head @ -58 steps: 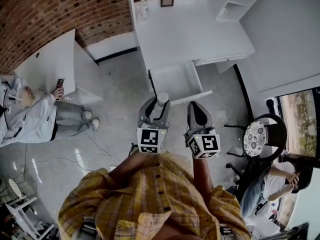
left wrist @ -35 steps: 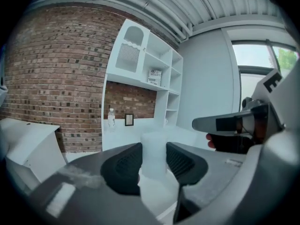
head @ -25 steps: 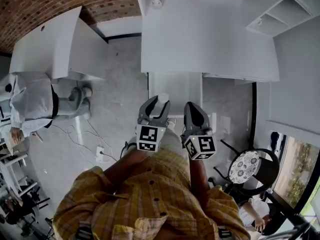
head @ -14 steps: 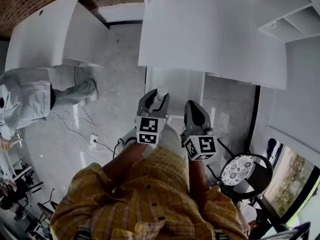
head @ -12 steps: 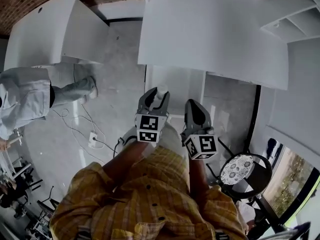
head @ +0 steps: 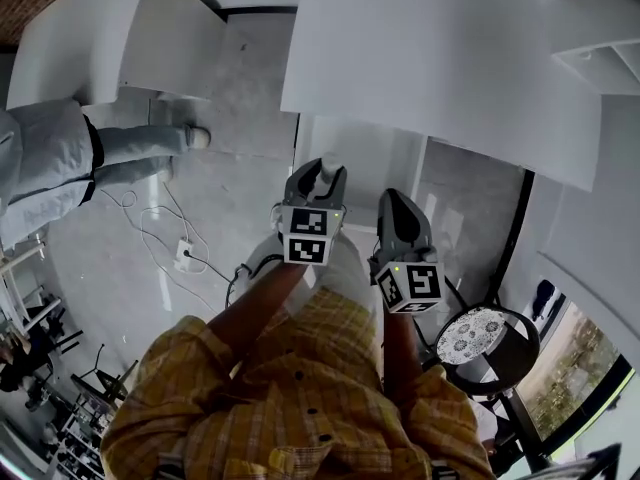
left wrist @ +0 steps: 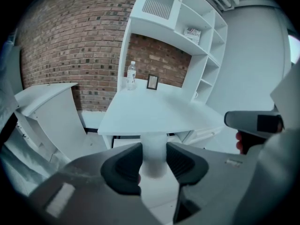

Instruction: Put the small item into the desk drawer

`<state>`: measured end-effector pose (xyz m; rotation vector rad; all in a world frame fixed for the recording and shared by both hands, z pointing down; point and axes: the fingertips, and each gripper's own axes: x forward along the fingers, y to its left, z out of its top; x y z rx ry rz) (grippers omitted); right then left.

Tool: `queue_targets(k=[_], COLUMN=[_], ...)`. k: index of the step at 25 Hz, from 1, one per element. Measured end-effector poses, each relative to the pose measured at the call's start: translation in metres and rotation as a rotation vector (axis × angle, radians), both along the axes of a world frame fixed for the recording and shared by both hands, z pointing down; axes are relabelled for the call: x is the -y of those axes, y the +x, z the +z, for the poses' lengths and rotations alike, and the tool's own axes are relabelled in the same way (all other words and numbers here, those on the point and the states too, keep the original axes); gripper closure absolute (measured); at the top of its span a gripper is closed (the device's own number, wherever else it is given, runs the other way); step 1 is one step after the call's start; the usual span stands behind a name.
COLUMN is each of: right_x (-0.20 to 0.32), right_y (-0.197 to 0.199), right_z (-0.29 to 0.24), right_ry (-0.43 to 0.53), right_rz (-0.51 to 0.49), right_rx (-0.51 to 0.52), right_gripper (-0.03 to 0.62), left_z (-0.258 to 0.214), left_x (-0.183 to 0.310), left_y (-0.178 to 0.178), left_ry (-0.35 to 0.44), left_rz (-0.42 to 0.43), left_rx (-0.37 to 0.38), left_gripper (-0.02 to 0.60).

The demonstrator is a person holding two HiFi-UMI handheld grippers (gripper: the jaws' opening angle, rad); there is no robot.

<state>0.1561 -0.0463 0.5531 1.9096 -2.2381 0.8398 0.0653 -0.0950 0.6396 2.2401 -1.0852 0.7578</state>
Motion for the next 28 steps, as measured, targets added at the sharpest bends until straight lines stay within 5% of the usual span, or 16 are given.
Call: queue_targets(k=[28], right_x=[-0.022], right_y=[0.031], right_z=[0.058], right_ry=[-0.095], right_rz=[0.027], right_rx=[0.027], right_gripper=[0.595], left_z=[0.154], left_x=[-0.004], left_y=[0.031], left_ry=[-0.361], left_rz=[-0.077], left_rx=[0.062], left_gripper=[0.413])
